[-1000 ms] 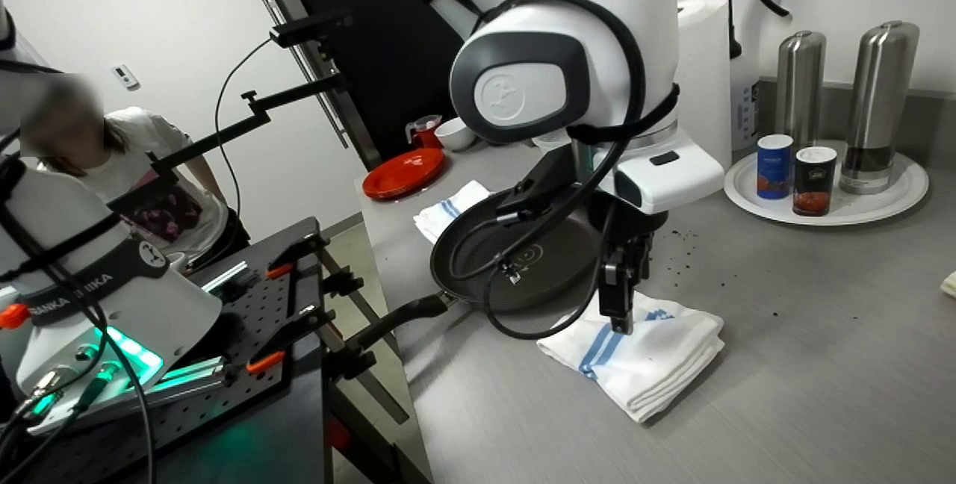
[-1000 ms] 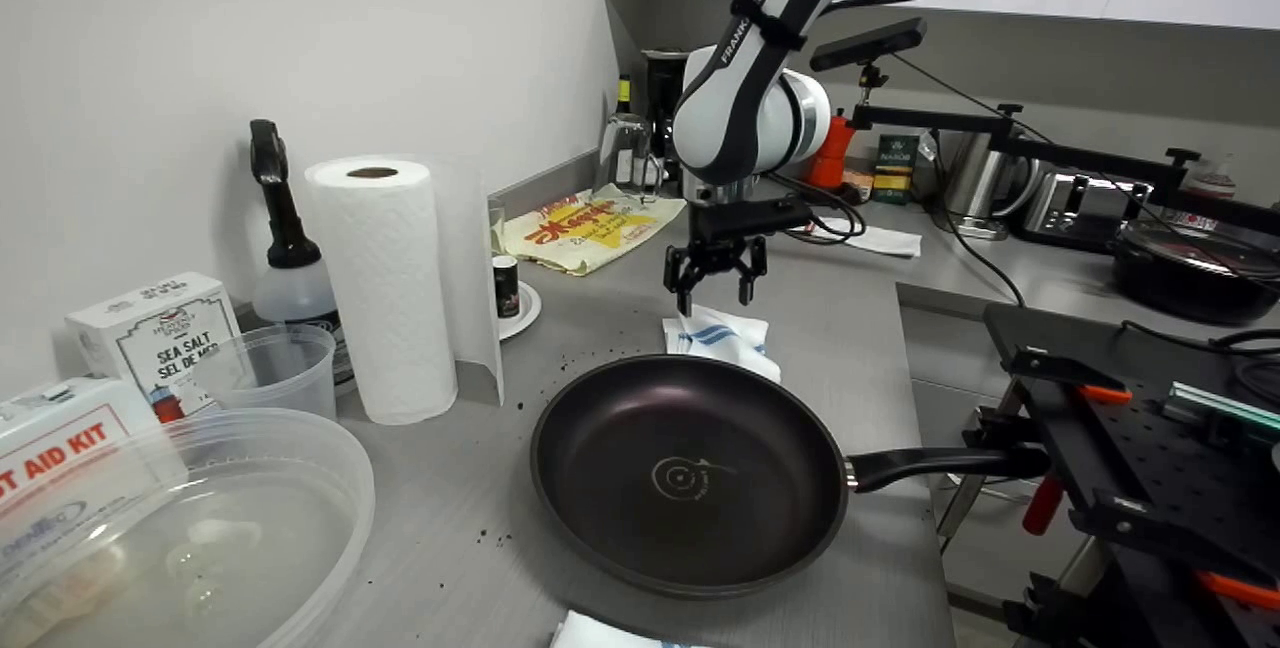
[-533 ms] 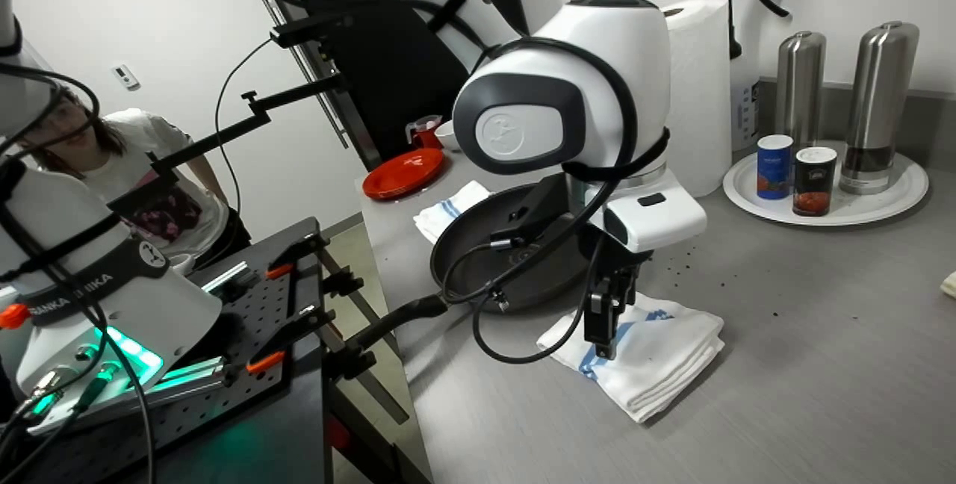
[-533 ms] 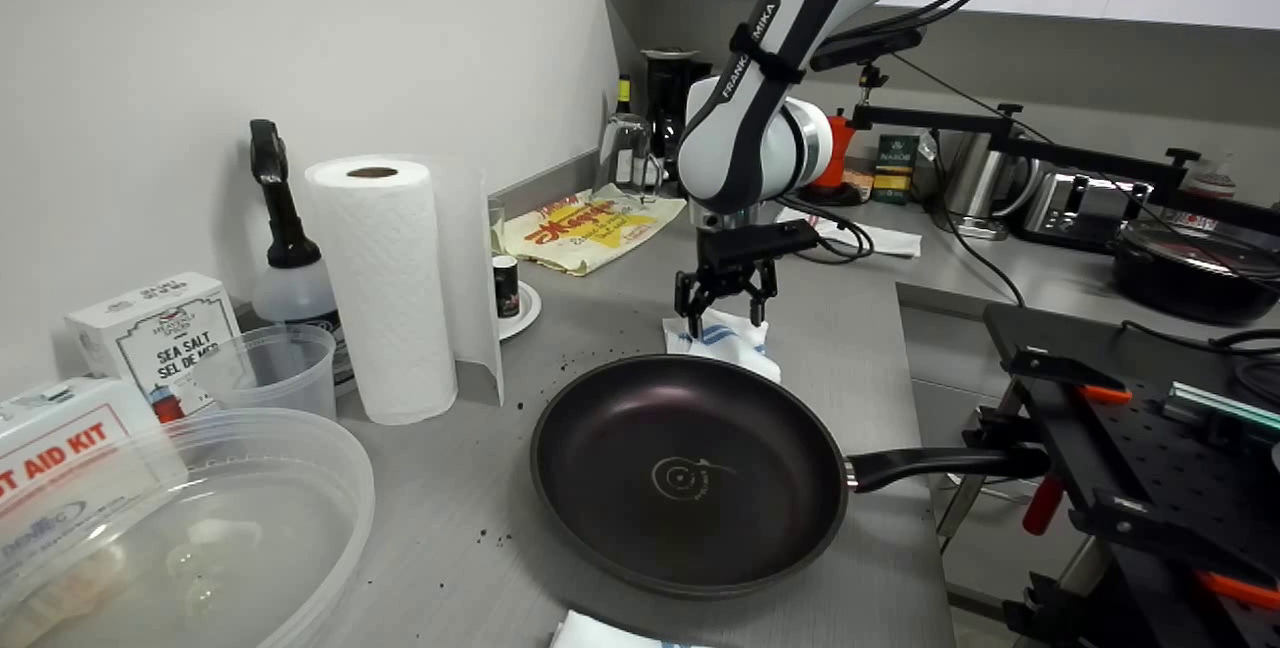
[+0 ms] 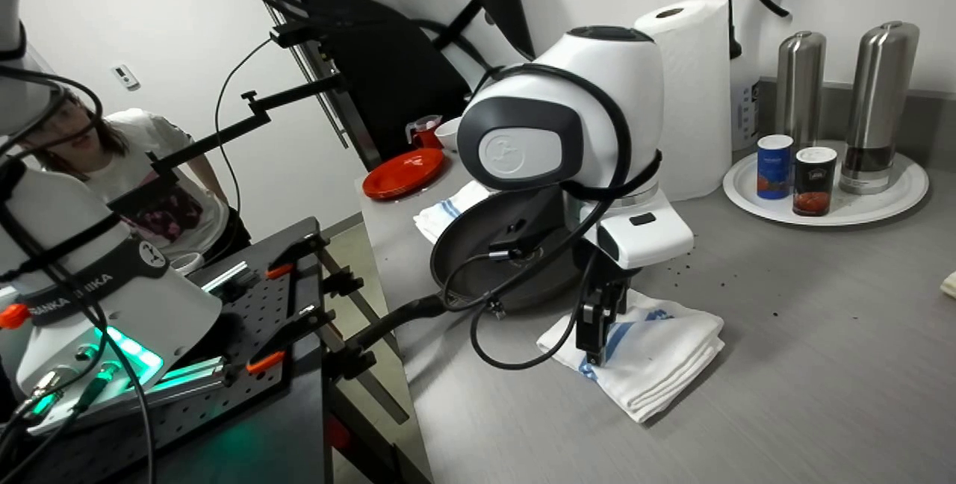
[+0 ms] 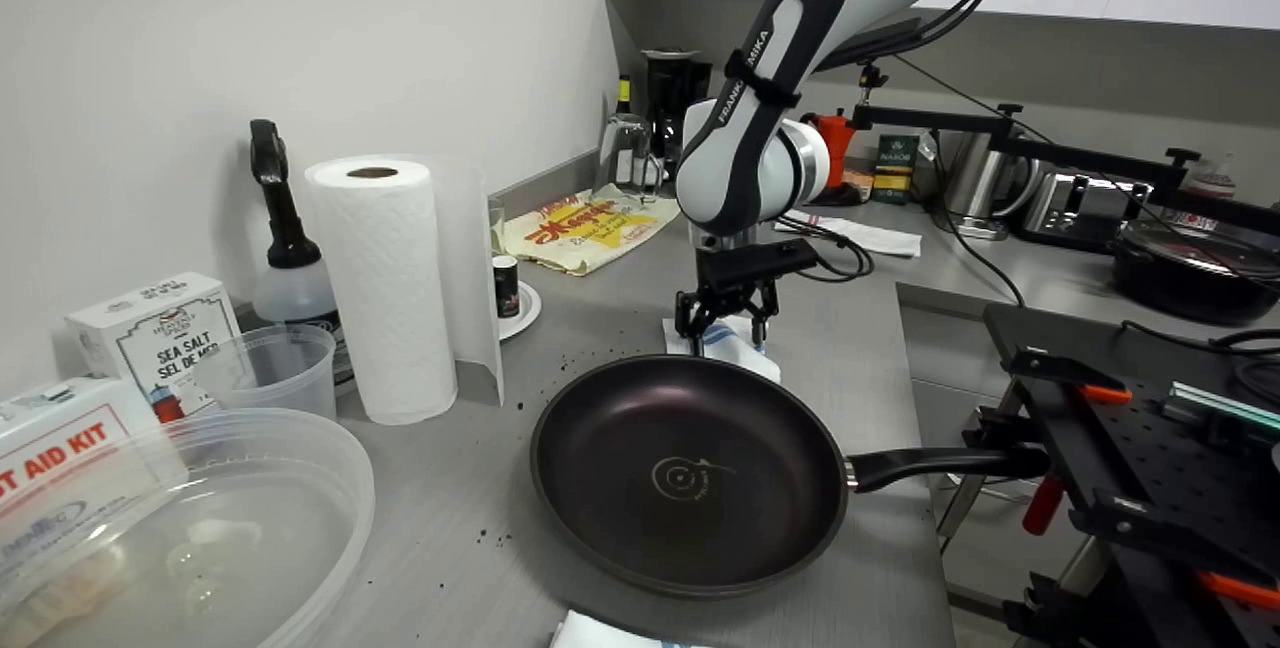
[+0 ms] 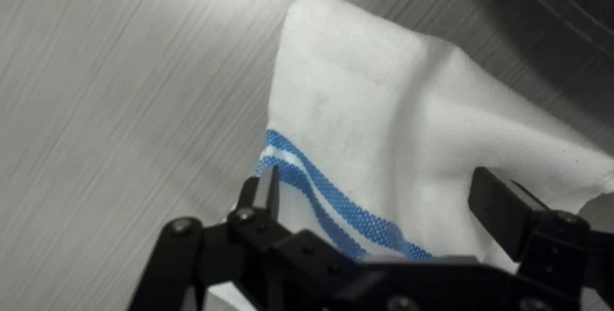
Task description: Wipe the pan with the dish cloth
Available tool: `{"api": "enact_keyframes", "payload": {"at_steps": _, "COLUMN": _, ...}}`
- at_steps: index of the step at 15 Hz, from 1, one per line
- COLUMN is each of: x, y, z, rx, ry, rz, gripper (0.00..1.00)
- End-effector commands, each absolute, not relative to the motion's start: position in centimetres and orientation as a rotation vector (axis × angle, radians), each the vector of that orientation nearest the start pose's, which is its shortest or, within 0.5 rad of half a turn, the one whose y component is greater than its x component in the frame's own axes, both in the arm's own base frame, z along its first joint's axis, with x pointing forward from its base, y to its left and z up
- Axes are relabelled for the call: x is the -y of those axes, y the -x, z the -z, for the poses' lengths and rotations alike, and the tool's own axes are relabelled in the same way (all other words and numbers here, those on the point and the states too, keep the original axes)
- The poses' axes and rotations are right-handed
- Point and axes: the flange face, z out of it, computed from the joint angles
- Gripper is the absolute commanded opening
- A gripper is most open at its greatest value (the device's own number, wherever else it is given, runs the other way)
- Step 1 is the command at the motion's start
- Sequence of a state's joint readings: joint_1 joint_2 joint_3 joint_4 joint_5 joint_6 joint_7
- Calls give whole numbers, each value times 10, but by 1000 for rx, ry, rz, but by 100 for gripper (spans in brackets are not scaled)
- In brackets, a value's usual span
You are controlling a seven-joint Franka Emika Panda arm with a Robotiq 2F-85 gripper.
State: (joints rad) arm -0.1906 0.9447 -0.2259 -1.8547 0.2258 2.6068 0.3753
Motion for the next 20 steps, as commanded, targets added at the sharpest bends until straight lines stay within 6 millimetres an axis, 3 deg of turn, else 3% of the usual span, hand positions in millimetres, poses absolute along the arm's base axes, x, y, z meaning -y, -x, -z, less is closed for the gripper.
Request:
{"api": "enact_keyframes", "payload": {"at_steps": 1, "x": 241, "y": -543, "z": -2, "rx": -1438, "ry": 2871, "rz": -227, "gripper": 74}}
{"api": "enact_keyframes", "payload": {"at_steps": 4, "x": 242, "y": -548, "z": -3, "rx": -1437, "ry": 2866, "rz": -218, "gripper": 63}}
{"api": "enact_keyframes", "payload": {"at_steps": 12, "x": 246, "y": -553, "z": -6, "rx": -1453, "ry": 2857, "rz": -206, "gripper": 2}}
{"api": "enact_keyframes", "payload": {"at_steps": 20, "x": 248, "y": -553, "z": -9, "rx": -1482, "ry": 2835, "rz": -209, "gripper": 3}}
